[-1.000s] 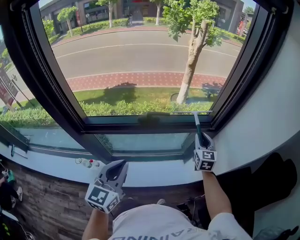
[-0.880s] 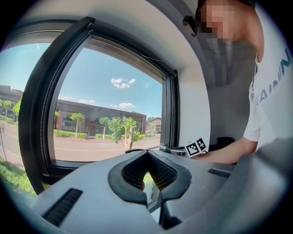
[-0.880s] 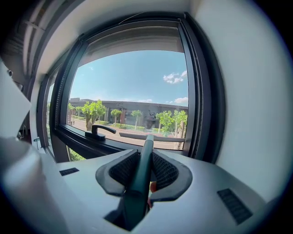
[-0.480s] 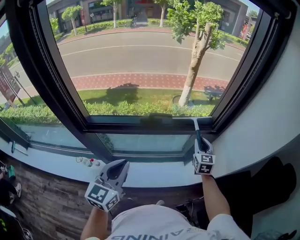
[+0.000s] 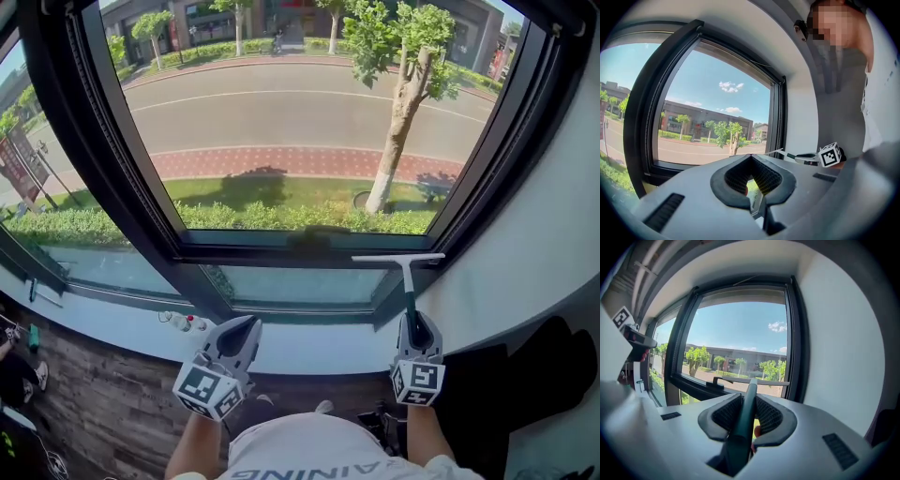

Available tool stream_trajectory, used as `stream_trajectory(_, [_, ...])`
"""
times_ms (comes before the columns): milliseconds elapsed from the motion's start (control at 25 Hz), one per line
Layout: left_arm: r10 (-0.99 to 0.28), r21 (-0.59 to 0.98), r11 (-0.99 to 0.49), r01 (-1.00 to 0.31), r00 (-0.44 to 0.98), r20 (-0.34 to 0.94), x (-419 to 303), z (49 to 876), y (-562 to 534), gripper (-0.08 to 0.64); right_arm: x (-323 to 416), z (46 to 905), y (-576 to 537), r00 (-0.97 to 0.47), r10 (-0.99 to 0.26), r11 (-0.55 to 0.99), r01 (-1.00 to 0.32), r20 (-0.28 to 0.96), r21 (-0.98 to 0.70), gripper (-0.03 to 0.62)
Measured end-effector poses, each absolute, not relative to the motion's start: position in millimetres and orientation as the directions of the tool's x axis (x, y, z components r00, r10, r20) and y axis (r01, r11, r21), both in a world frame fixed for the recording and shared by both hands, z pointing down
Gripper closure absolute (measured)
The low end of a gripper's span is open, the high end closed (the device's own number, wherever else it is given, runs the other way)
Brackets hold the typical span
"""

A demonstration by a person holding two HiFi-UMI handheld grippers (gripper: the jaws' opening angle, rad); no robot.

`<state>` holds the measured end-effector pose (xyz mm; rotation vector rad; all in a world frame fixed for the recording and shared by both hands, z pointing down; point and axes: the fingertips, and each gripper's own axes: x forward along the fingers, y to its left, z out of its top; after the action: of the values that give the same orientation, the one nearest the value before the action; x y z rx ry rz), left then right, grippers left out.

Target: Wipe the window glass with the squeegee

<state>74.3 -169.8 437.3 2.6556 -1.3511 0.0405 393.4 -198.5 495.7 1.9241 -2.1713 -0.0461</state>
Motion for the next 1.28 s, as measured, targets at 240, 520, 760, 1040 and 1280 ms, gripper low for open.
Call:
stream_trajectory(240, [-0.818, 0.136, -0.557, -0.819, 0.57, 0.078, 87.1, 441.7, -174.0, 0.545, 374.5, 401.7, -185.1, -0.201, -0.977, 0.181, -0.961, -0.076, 0.207, 0.492])
stream_trajectory(520, [-0.805, 0.124, -0.581, -0.804, 0.591, 0.054, 81.0, 431.1, -167.2, 0.546, 345.5, 327.5, -192.7, -0.244, -0.945, 0.208, -0.962, -0.217, 0.176, 0.492])
stream_trajectory(760, [-0.781, 0.069, -0.619, -0.782, 0.622, 0.054, 24.6, 420.9, -166.5, 0.546, 285.1, 242.5, -225.9, -0.22, -0.903, 0.156, -0.968, -0.368, 0.195, 0.492])
stream_trajectory(1040, [-0.749, 0.064, -0.656, -0.752, 0.659, 0.068, -69.8, 422.2, -171.2, 0.545, 242.8, 136.8, -278.9, -0.132, -0.88, 0.083, -0.989, -0.455, 0.125, 0.492])
stream_trajectory(1280, [-0.715, 0.081, -0.69, -0.72, 0.694, 0.083, -110.9, 429.7, -178.3, 0.545, 224.1, 87.7, -305.1, -0.058, -0.86, -0.021, -0.989, -0.508, 0.149, 0.492])
